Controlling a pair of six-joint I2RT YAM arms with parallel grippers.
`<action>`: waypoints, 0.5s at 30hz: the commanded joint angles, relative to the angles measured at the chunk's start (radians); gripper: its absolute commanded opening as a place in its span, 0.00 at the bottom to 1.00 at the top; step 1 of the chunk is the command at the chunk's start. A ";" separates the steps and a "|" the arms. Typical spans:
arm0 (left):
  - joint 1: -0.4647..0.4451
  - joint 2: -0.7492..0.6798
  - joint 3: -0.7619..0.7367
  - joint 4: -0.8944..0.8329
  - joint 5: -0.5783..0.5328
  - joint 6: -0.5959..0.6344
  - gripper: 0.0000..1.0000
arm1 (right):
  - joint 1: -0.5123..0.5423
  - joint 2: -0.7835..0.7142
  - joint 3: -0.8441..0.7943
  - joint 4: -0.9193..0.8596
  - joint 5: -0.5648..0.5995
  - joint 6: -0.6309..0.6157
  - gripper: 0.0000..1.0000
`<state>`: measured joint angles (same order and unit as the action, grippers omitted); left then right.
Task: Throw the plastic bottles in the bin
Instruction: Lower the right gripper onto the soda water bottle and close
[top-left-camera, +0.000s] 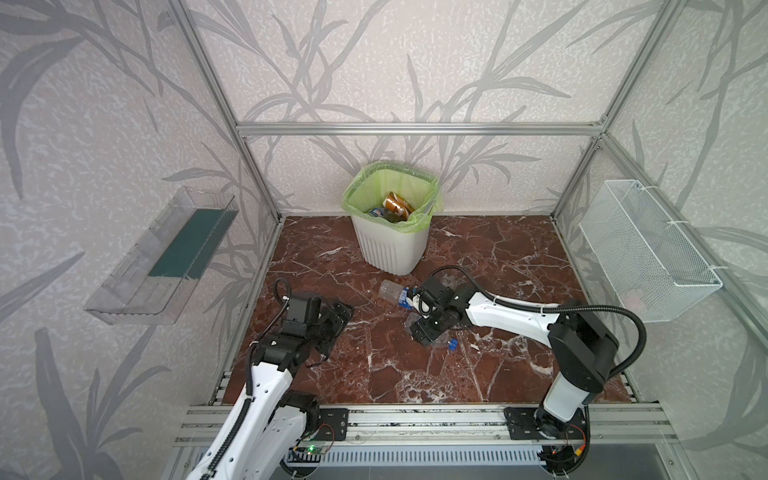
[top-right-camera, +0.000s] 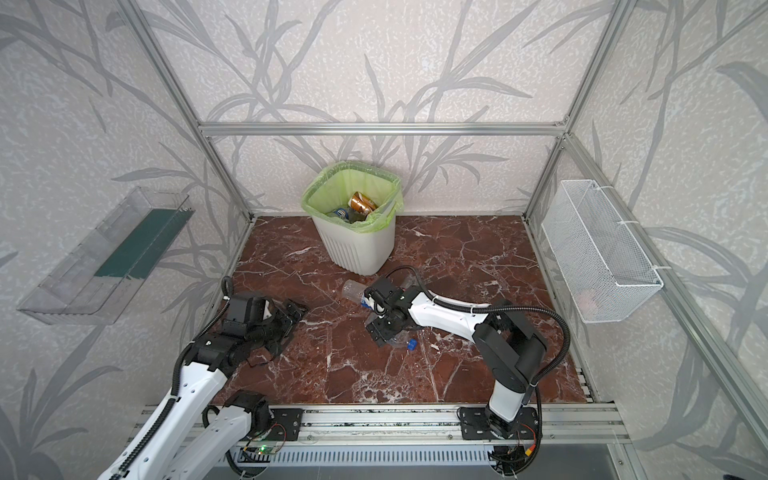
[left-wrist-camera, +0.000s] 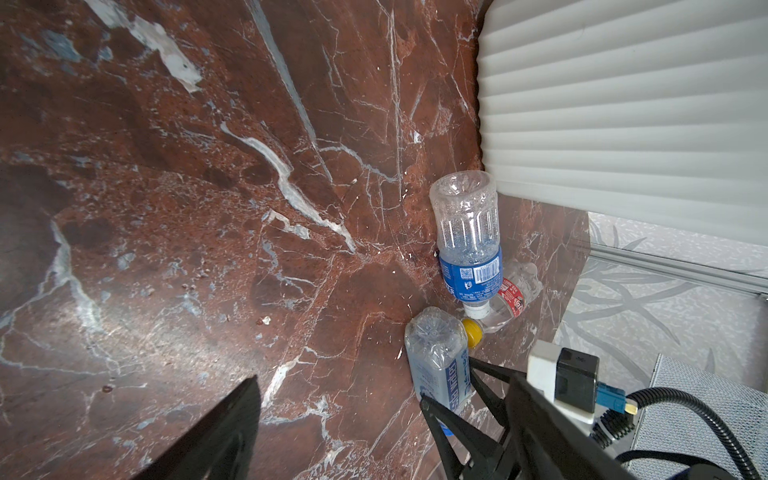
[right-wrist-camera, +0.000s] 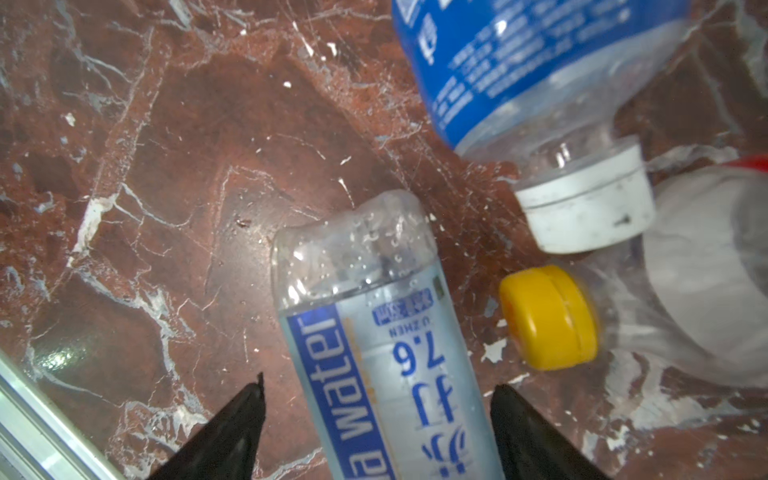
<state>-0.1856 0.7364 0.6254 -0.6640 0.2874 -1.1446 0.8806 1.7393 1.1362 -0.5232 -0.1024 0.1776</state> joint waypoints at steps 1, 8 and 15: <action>0.005 -0.001 -0.001 0.004 0.004 -0.006 0.92 | 0.016 0.024 0.036 -0.035 0.020 -0.010 0.81; 0.005 -0.011 -0.003 -0.010 0.002 -0.002 0.92 | 0.025 0.052 0.052 -0.060 0.079 0.012 0.72; 0.004 -0.023 -0.017 -0.013 -0.001 -0.006 0.92 | 0.029 0.031 0.023 -0.086 0.089 0.042 0.56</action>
<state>-0.1856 0.7235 0.6250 -0.6655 0.2886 -1.1442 0.9016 1.7863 1.1656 -0.5598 -0.0315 0.2005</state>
